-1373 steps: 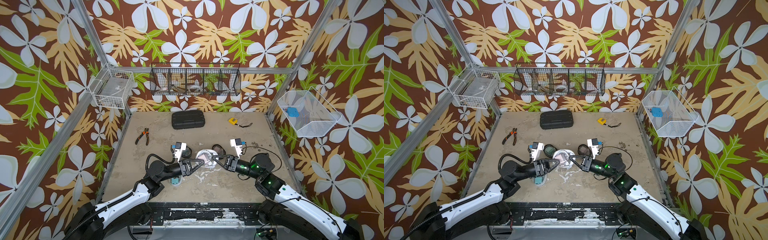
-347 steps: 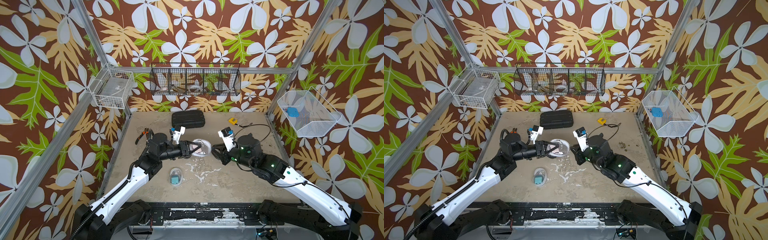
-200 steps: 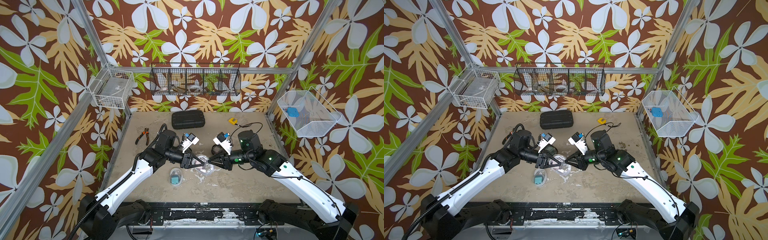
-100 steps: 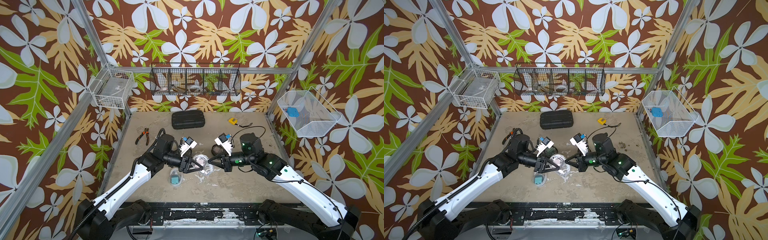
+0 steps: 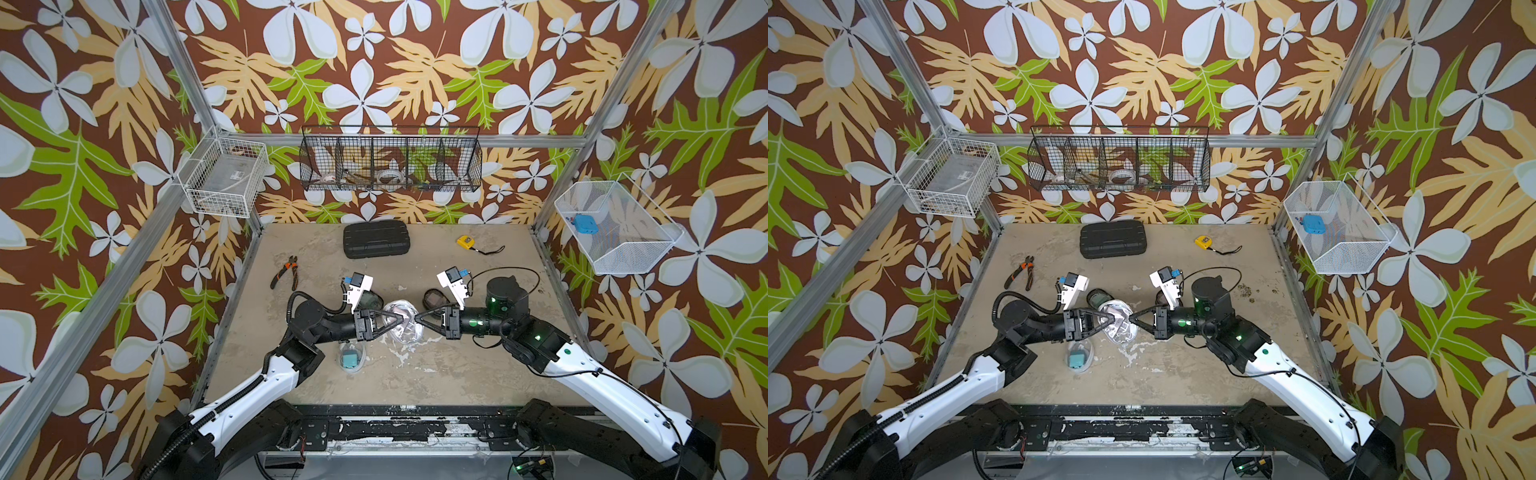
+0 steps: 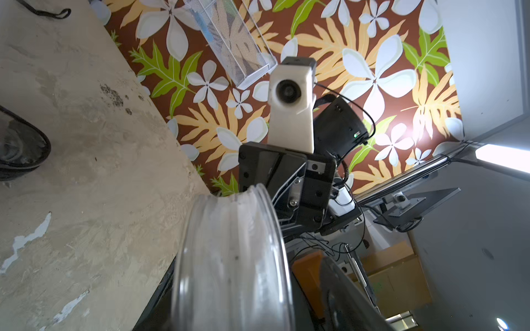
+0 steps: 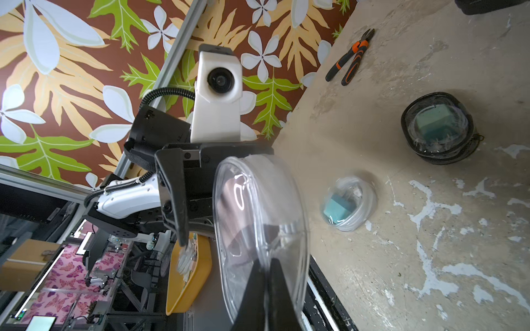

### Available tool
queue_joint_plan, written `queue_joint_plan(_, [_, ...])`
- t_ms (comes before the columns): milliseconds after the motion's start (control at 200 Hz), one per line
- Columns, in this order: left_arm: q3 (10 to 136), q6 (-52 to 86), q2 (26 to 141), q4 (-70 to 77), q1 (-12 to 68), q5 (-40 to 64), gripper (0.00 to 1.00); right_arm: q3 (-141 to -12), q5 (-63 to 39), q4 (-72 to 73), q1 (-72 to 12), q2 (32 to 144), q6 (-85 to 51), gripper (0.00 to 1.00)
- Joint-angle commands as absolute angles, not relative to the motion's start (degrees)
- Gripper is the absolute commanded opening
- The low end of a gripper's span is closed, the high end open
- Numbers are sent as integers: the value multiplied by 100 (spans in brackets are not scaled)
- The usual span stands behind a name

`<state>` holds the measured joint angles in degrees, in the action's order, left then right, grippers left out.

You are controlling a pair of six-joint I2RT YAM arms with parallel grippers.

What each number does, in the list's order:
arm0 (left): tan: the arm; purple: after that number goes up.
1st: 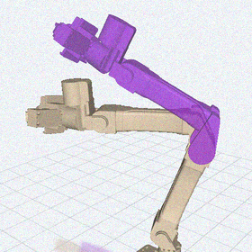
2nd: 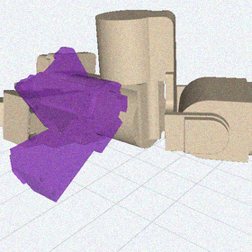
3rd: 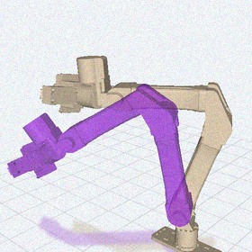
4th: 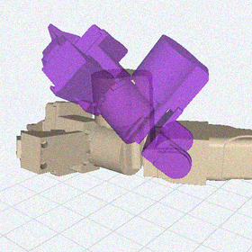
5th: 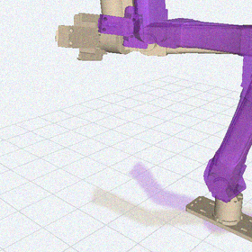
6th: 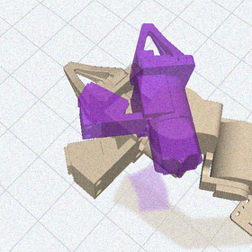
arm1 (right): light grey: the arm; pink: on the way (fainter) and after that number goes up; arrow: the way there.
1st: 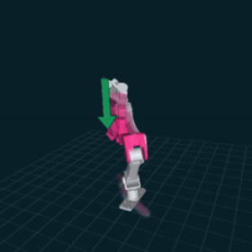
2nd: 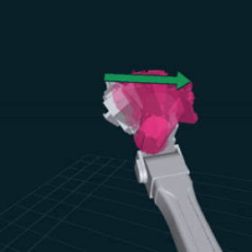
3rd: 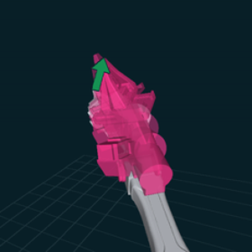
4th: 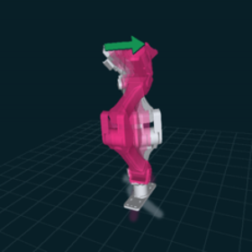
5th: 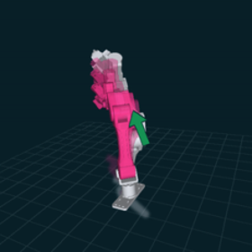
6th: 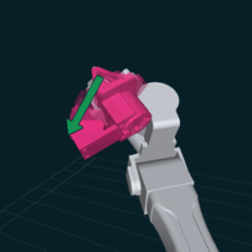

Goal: Pack away charging kits
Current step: Adjust the storage bag.

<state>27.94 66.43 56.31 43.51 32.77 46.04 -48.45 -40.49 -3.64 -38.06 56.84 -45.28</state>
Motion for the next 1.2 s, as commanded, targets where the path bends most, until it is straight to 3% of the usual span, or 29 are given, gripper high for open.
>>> queue_joint_plan(0, [2764,7225,5670,5210,3300,4087,63,-4813,-3872,41,-3823,5668,-4822,0])
queue_joint_plan(170, [2998,7224,6007,4786,3525,4167,58,-4802,-3779,138,-3831,5686,-4966,0])
queue_joint_plan(240, [2981,7207,6057,4605,3542,4045,46,-4863,-3744,78,-3830,5721,-4910,0])
queue_joint_plan(320, [2848,7377,5955,4562,3542,3717,24,-4982,-3718,-107,-3839,5740,-4786,0])
queue_joint_plan(485, [2640,7770,5525,4134,3542,2594,0,-5348,-3335,-968,-3862,5424,-4078,28])
queue_joint_plan(581, [2871,7802,5458,3471,3542,2178,0,-5436,-2800,-1426,-4007,5135,-3578,37])
queue_joint_plan(881, [3685,8123,5467,2214,3551,1402,0,-5756,-535,-2160,-5775,5484,-2602,38])
queue_joint_plan(1191, [3779,8248,5617,2409,3577,1805,1,-5652,-189,-1727,-5883,5686,-1963,40])
